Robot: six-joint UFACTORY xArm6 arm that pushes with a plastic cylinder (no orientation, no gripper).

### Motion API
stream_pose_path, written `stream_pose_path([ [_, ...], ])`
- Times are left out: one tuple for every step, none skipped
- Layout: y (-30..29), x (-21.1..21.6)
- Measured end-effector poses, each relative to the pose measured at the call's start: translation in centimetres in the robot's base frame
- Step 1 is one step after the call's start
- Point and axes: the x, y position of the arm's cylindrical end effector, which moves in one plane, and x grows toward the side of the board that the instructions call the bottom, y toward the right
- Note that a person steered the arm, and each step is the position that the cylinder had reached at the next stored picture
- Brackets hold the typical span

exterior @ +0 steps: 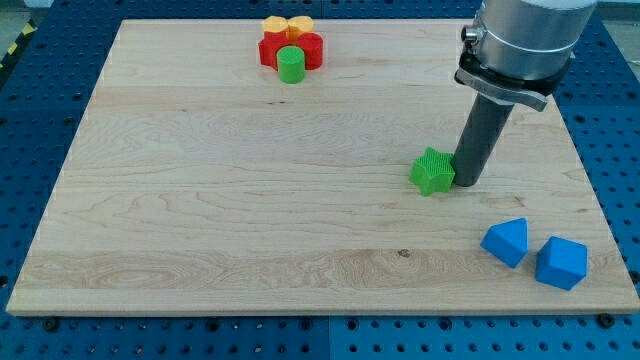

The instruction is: Slide the green star towards the bottom right of the group of blocks

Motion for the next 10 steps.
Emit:
stream_pose_path([
  [-0.1, 2.7],
  [-4.0, 3.4],
  [-7.6, -0.4],
  [-8.3, -3.3],
  [-7.6, 0.2],
  [-6.7, 4.2],
  [-2.3, 5.2],
  [-1.5, 3.9],
  [-2.1, 0.3],
  [0.1, -0.6],
])
